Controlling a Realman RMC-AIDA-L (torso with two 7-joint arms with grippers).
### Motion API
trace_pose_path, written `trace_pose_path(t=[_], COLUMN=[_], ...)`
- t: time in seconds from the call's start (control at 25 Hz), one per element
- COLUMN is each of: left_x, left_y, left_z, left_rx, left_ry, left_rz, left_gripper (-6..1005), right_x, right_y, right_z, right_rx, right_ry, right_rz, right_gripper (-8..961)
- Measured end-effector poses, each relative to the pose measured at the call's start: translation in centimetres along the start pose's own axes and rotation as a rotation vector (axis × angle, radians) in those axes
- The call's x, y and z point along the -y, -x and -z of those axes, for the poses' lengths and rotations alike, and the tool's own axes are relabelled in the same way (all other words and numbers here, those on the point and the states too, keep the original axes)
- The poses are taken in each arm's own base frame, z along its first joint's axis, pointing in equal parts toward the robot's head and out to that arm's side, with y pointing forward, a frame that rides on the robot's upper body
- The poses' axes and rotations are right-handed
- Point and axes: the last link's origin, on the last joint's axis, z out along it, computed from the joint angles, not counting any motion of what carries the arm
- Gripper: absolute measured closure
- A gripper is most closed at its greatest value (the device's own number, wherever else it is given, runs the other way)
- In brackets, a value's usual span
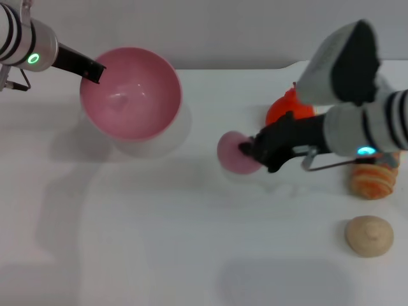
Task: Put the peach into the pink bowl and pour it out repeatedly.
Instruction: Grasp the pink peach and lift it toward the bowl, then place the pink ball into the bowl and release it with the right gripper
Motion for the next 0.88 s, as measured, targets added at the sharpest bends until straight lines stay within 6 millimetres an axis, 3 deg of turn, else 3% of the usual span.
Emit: trace_pose_path(t=[0.28, 0.44, 0.68, 0.88], left_x=[-1.9, -3.4, -5.9, -7.6], left_y=[0.7, 1.0, 0.8, 0.1], left_z=[-0.6, -0.9, -1.1, -0.7], left_rx=[0.019, 0.022, 0.02, -0.005], left_ry=[0.071, 0.128, 0.218, 0.284], left_rz=[-0.015, -0.022, -0.044, -0.054], left_gripper=[936, 936, 936, 935], right_x=[-0.8, -1.6, -2.3, -2.0], right_y=[3.0, 4.5, 5.9, 5.5], right_z=[5.3, 6.8, 7.5, 6.4], right_rx=[0.079, 0.117, 0.143, 0.131], right_ry=[-0.06, -0.073, -0.079, -0.074], right_rz=[0.069, 0.114, 0.166, 0.155], right_gripper=[894, 885, 870, 858])
